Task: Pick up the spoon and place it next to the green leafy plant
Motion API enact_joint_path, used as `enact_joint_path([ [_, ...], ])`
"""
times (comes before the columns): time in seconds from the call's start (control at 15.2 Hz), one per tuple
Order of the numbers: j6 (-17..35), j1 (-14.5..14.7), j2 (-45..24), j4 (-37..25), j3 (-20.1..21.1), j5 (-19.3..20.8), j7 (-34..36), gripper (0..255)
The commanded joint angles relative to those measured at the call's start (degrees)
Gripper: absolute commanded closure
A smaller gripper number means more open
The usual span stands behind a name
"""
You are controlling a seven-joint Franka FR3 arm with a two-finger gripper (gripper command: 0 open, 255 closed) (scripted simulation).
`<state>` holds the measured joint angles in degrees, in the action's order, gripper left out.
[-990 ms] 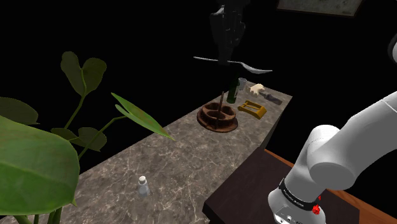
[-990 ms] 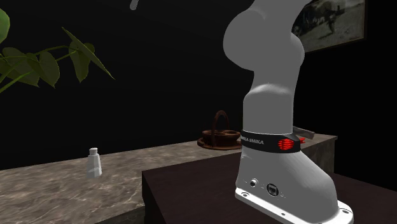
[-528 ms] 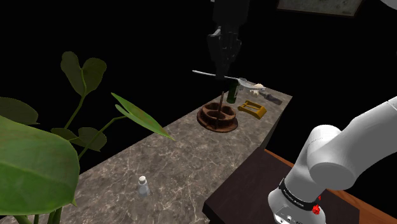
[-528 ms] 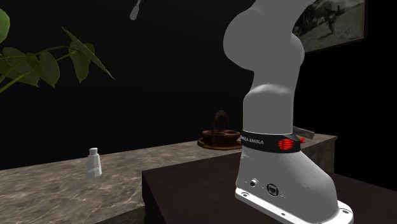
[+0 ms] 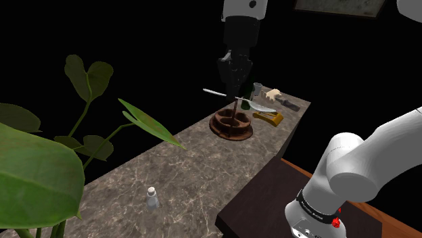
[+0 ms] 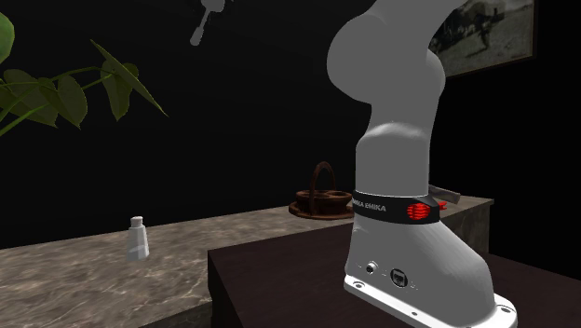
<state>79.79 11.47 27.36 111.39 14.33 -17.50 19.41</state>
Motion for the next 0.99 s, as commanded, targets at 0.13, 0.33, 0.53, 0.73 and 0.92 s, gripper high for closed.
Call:
enact_joint_path([
  [0.13,3.1,0.1,1.0,4.1,0.2,-0.2,-0.8,255],
  [0.33,5.2,0.1,1.6,7.0,0.4,-0.4,-1.3,255],
  [0.53,7.4,0.2,2.1,9.7,0.6,-0.5,-1.8,255],
  [0.73,9.5,0.3,2.6,12.3,0.9,-0.8,-2.3,255],
  [0.92,11.7,0.4,2.9,14.8,1.2,-1.0,-2.7,255],
])
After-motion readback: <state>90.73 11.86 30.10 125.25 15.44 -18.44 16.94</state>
